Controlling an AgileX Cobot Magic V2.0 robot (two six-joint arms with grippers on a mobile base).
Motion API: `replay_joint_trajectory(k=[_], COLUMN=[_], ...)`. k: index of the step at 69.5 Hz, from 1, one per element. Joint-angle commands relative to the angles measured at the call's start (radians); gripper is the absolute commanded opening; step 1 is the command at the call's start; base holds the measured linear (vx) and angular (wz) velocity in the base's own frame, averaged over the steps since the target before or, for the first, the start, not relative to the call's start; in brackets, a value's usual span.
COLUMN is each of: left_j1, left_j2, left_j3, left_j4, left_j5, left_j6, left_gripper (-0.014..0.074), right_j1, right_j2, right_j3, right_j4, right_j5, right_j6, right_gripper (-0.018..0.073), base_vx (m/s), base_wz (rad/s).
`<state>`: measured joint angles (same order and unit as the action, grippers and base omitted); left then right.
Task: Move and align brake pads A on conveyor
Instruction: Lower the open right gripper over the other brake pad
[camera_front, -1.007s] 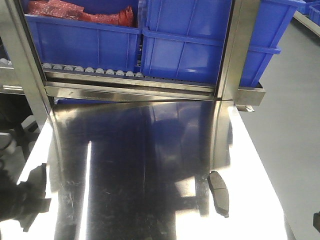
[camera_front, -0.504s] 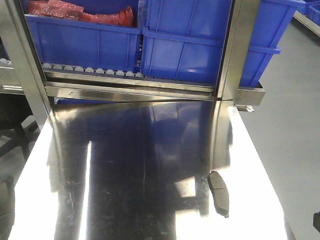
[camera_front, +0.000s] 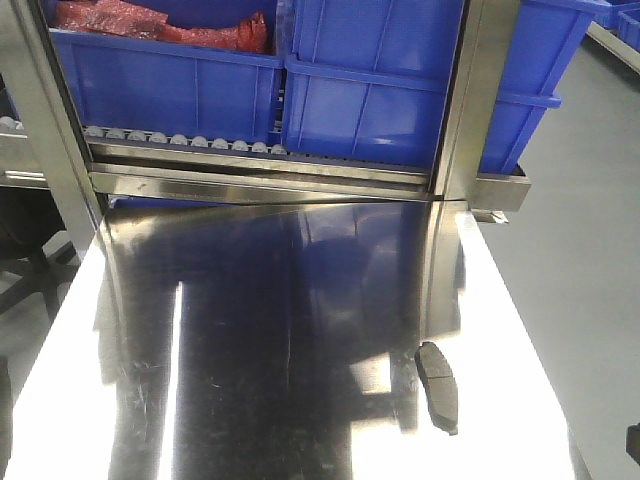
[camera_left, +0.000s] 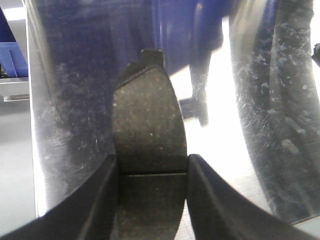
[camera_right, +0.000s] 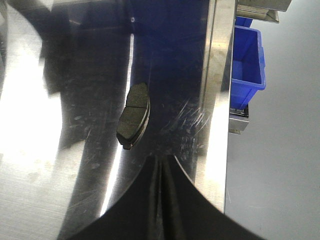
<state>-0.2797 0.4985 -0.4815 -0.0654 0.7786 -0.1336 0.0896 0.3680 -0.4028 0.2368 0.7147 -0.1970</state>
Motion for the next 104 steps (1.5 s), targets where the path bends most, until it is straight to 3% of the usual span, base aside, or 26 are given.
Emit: replay_joint_trajectory(k=[1, 25, 33, 38, 51, 59, 76, 85, 104], left_j1=[-0.007, -0.007, -0.007, -0.007, -0.007, -0.007, -0.007, -0.007, -0.007], left_j2=[0.002, 0.002, 0.002, 0.002, 0.002, 0.002, 0.002, 0.002, 0.002], left_j3=[-0.029, -0.029, -0.029, -0.029, -0.029, -0.029, -0.029, -0.029, -0.029], left_j4=[-0.004, -0.004, -0.004, -0.004, -0.004, -0.004, -0.004, -0.004, -0.004], left_j5=[-0.073, -0.073, -0.073, -0.073, -0.073, -0.073, -0.073, -0.073, -0.073], left_j6=[-0.002, -0.002, -0.002, -0.002, -0.002, -0.002, -0.002, -0.002, -0.002], left_gripper=[0.0174, 0.0174, 0.0174, 0.0174, 0.0174, 0.0174, 0.0174, 0.0174, 0.0174], right_j1=[-0.002, -0.002, -0.002, -0.002, -0.002, -0.002, -0.002, -0.002, -0.002], right_j2=[0.007, 0.007, 0.007, 0.007, 0.007, 0.007, 0.066, 0.257, 0.675], right_j3=[-0.027, -0.027, -0.027, -0.027, -0.027, -0.027, -0.048, -0.129, -0.334], right_j4=[0.004, 0.000, 0.000, 0.000, 0.000, 0.002, 0.039, 0.024, -0.056], right_j5=[-0.062, -0.084, -0.083, -0.083, -0.086, -0.085, -0.207, -0.166, -0.088], right_j6=[-0.010, -0.011, -0.011, -0.013, -0.038, -0.037, 0.002, 0.073, 0.075], right_gripper=[-0.0003, 0.0000, 0.0056, 0.0143, 0.0556, 0.0728, 0.0709, 0.0698, 0.0695], base_vx=[0.00, 0.00, 0.00, 0.00, 0.00, 0.00, 0.00, 0.00, 0.00], base_wz=[0.00, 0.00, 0.00, 0.00, 0.00, 0.00, 0.00, 0.00, 0.00])
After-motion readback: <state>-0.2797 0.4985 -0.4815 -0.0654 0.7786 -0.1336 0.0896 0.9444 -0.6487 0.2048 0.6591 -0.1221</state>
